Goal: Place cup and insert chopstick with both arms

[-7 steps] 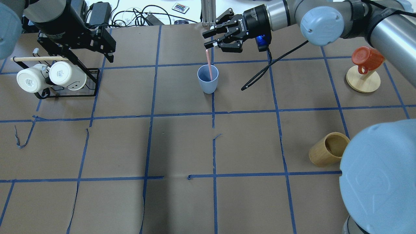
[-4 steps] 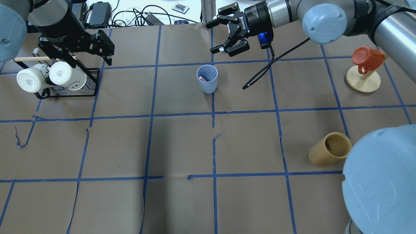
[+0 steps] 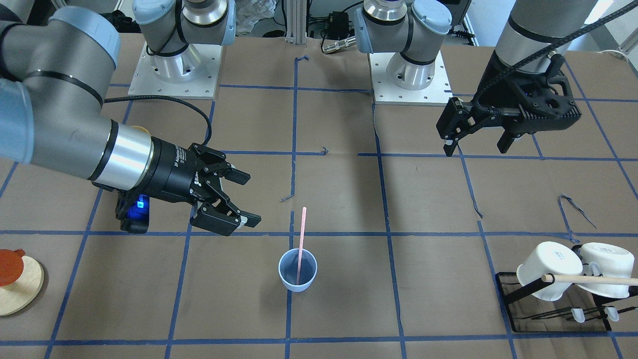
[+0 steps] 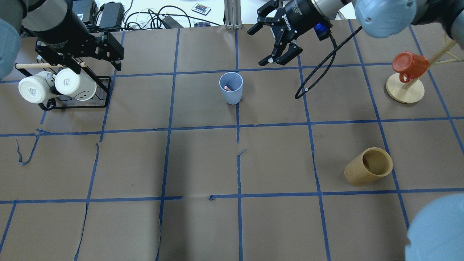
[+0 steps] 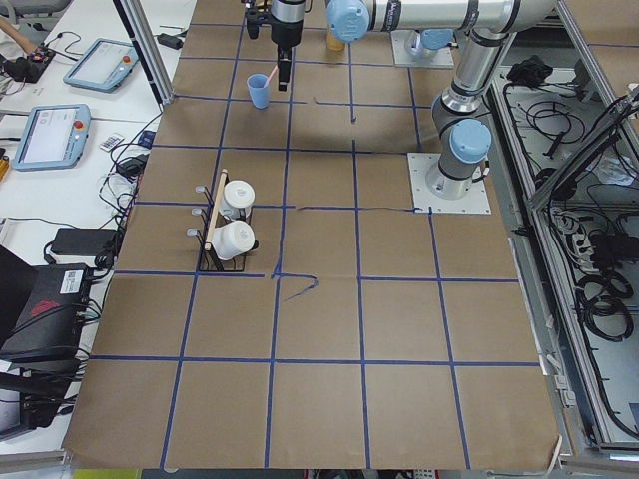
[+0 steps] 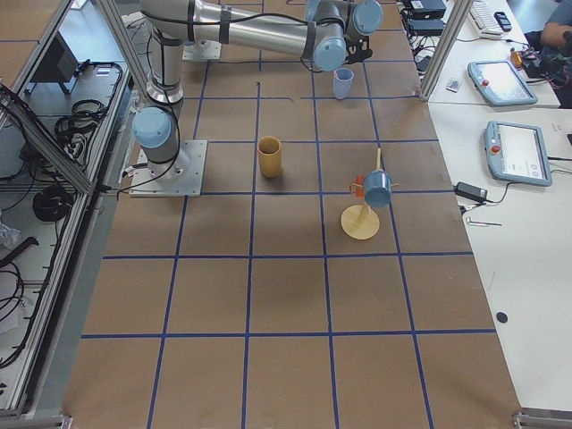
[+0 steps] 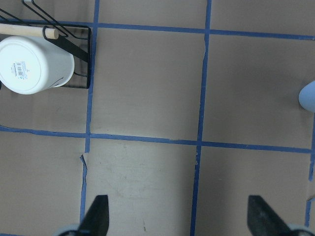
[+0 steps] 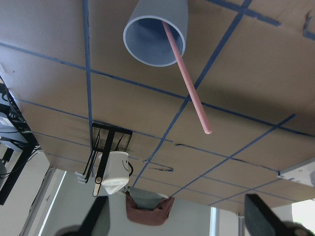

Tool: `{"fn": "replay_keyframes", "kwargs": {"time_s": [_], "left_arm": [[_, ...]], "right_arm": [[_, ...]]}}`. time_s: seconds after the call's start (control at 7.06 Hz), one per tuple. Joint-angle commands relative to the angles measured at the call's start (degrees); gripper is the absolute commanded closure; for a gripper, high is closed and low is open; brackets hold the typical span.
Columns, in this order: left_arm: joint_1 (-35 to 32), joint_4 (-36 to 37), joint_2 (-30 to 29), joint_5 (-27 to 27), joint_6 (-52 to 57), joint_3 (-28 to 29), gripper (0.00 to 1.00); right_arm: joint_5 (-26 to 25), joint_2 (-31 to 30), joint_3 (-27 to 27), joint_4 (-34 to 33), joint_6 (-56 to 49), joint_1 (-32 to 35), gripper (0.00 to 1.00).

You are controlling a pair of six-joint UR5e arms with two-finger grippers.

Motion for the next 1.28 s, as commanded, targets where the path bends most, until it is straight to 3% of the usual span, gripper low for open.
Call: {"fn": "replay_keyframes", "kwargs": {"time_s": [0.0, 0.14, 0.28, 0.42, 0.57, 0.71, 1.13], "left_arm": [[-0.3, 0.5, 0.0, 0.0, 0.3, -0.9, 0.00], [-0.2, 0.5, -0.3, 0.0, 0.3, -1.4, 0.00], [-0.3, 0.5, 0.2, 1.0, 0.6, -0.8, 0.00], [0.0, 0.4, 0.3, 0.1, 1.0, -0.4, 0.00], [-0.2, -0.5, 0.7, 0.4, 1.0, -1.0, 0.00], [0.1, -0.8, 0.9, 0.1, 1.0, -0.1, 0.00], [-1.2, -1.2, 0.6, 0.7, 0.0, 1.3, 0.00]], "right_arm": [[-10.2, -4.3, 0.1, 3.4, -11.3, 0.0, 0.00], [-16.7, -5.4, -0.1, 9.2, -21.7, -0.2, 0.00], [-27.4, -7.1, 0.1, 11.8, -32.9, -0.3, 0.00], [-33.9, -7.8, 0.9, 11.9, -43.4, -0.3, 0.00], [-35.5, -8.6, 1.0, 12.5, -52.3, -0.8, 0.00], [-43.3, -10.7, 1.3, 12.4, -60.5, -0.4, 0.00], [-49.0, -16.4, 5.7, 13.2, -64.2, -0.4, 0.00]]}}
